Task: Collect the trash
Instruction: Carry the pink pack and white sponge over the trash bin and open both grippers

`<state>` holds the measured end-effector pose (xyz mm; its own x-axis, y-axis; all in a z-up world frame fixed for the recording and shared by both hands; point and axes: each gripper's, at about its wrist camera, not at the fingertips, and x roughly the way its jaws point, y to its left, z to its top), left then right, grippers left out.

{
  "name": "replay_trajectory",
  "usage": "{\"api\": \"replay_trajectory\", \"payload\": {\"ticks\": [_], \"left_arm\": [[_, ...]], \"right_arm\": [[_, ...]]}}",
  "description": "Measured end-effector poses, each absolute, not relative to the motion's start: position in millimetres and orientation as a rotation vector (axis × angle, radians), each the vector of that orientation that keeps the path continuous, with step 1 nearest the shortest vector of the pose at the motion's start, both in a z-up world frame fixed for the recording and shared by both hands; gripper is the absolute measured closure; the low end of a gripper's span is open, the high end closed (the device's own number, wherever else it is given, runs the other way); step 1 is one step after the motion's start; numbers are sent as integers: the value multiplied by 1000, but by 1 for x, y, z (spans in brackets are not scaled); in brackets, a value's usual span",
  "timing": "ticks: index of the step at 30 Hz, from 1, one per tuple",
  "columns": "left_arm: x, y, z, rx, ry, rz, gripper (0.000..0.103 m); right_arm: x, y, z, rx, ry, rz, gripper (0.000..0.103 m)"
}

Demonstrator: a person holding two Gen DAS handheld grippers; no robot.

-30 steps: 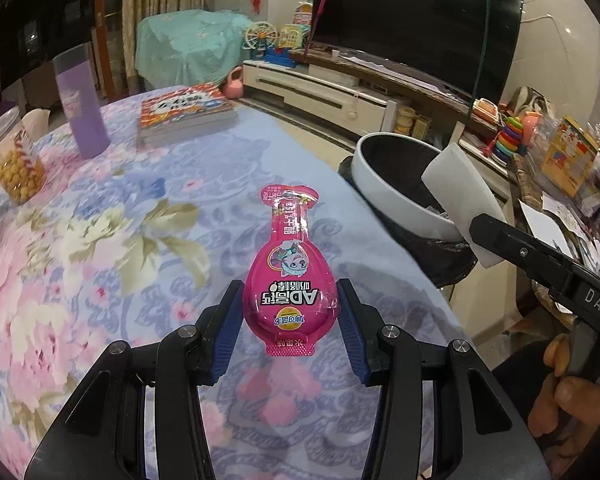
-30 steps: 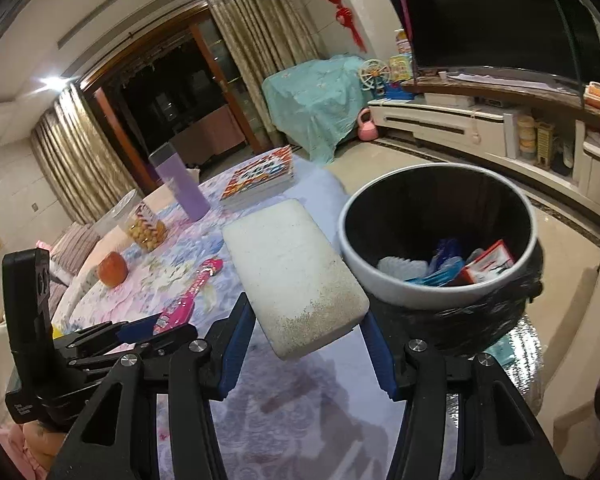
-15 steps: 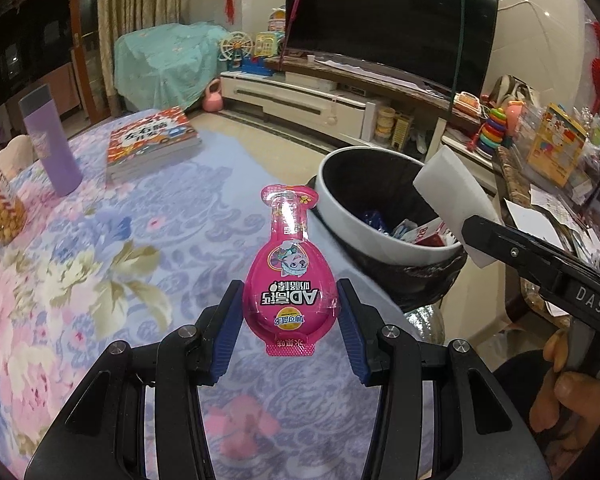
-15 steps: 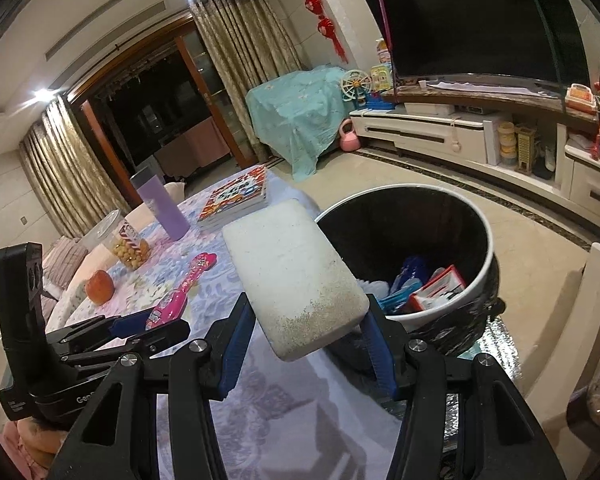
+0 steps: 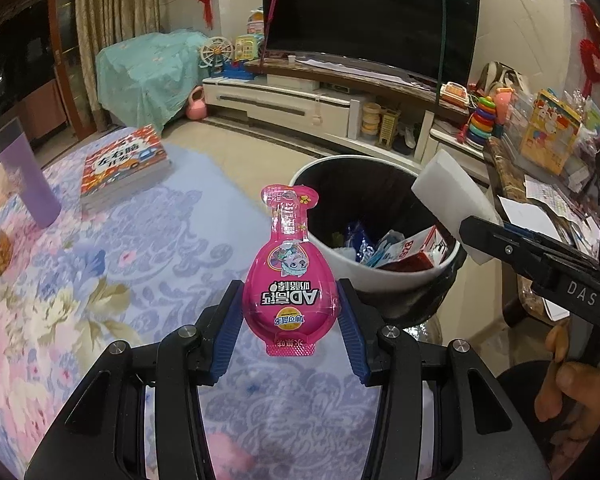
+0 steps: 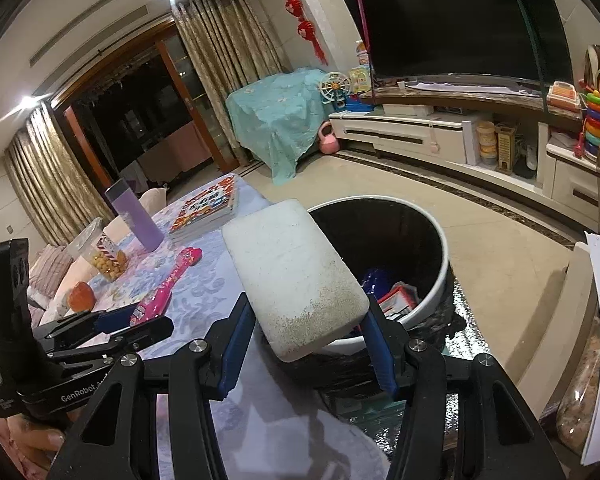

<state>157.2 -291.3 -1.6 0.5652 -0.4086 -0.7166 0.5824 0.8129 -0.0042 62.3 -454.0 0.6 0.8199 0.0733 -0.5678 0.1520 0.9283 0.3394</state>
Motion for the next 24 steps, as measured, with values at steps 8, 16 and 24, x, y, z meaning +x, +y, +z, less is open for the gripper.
{"api": "replay_trajectory", "payload": {"ticks": [8, 16, 24], "left_arm": [[168, -315, 2, 273, 769, -611, 58], [182, -336, 2, 302, 779, -631, 58], [192, -354, 0, 330, 789, -641, 57]], "right_arm": [[71, -471, -1, 374, 631, -63, 49], [85, -486, -1, 355, 659, -80, 49], [98, -493, -1, 331, 684, -86, 49]]}}
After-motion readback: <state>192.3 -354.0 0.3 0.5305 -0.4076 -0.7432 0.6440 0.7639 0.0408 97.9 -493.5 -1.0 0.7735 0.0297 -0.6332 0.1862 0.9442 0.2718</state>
